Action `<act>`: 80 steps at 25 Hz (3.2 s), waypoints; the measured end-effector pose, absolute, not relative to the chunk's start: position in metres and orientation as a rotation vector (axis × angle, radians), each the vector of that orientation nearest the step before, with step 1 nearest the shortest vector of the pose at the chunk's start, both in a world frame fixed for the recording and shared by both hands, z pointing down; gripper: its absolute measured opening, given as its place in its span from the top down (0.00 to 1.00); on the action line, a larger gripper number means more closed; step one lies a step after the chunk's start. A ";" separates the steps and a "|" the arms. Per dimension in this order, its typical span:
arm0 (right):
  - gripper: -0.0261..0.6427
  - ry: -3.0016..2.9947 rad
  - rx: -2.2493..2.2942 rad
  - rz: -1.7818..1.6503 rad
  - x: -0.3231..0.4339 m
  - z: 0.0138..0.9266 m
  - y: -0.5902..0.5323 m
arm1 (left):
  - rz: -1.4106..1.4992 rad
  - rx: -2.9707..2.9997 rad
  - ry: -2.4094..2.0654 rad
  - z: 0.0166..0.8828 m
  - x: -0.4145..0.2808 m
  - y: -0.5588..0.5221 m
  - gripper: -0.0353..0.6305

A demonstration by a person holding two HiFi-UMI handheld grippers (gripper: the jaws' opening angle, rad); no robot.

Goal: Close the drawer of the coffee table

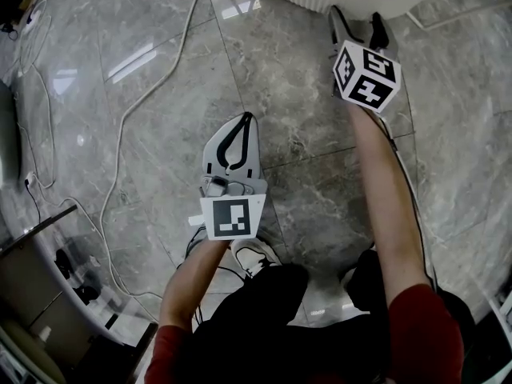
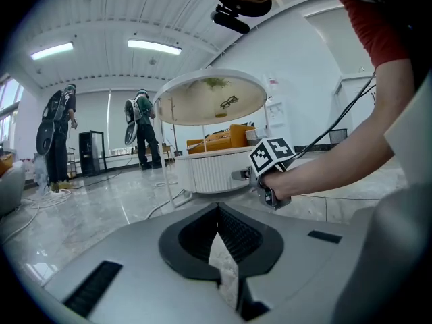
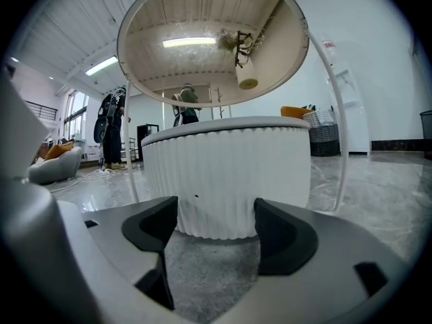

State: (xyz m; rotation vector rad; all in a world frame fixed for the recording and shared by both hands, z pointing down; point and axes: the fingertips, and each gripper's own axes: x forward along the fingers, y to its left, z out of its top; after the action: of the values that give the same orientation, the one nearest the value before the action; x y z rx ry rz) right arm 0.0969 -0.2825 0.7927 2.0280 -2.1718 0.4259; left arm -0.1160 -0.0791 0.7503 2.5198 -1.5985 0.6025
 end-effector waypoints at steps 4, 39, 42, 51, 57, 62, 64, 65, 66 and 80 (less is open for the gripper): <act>0.44 -2.221 2.005 0.358 0.093 0.781 -0.271 | 0.596 2.537 -1.601 0.744 -0.115 -0.079 0.93; 0.44 -2.371 1.825 0.016 0.019 0.758 -0.103 | 0.553 2.584 -1.667 0.723 -0.117 -0.077 0.93; 0.44 -2.368 1.821 0.029 0.017 0.760 -0.101 | 0.555 2.584 -1.665 0.723 -0.118 -0.076 0.93; 0.72 -2.367 1.803 0.022 0.011 0.758 -0.101 | 0.549 2.561 -1.679 0.726 -0.123 -0.077 0.93; 0.92 -2.369 1.805 0.041 0.011 0.757 -0.101 | 0.553 2.571 -1.676 0.726 -0.123 -0.077 0.93; 0.93 -2.365 1.826 0.106 0.020 0.746 -0.108 | 0.529 2.562 -1.703 0.722 -0.124 -0.080 0.93; 0.93 -2.371 1.802 0.081 0.024 0.720 -0.110 | 0.556 2.537 -1.712 0.714 -0.125 -0.081 0.93; 0.93 -2.365 1.780 0.054 0.027 0.704 -0.111 | 0.577 2.525 -1.715 0.707 -0.125 -0.081 0.93; 0.93 -2.353 1.761 0.028 0.031 0.686 -0.112 | 0.593 2.515 -1.720 0.696 -0.123 -0.081 0.93; 0.93 -2.323 1.692 0.137 0.070 0.295 -0.069 | 0.346 2.616 -1.938 0.255 -0.091 -0.064 0.93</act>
State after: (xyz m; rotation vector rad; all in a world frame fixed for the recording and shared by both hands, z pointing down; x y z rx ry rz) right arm 0.0697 -0.0687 0.2951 1.6924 -2.3231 0.1366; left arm -0.0911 -0.0644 0.2547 2.6165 -1.9385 0.3463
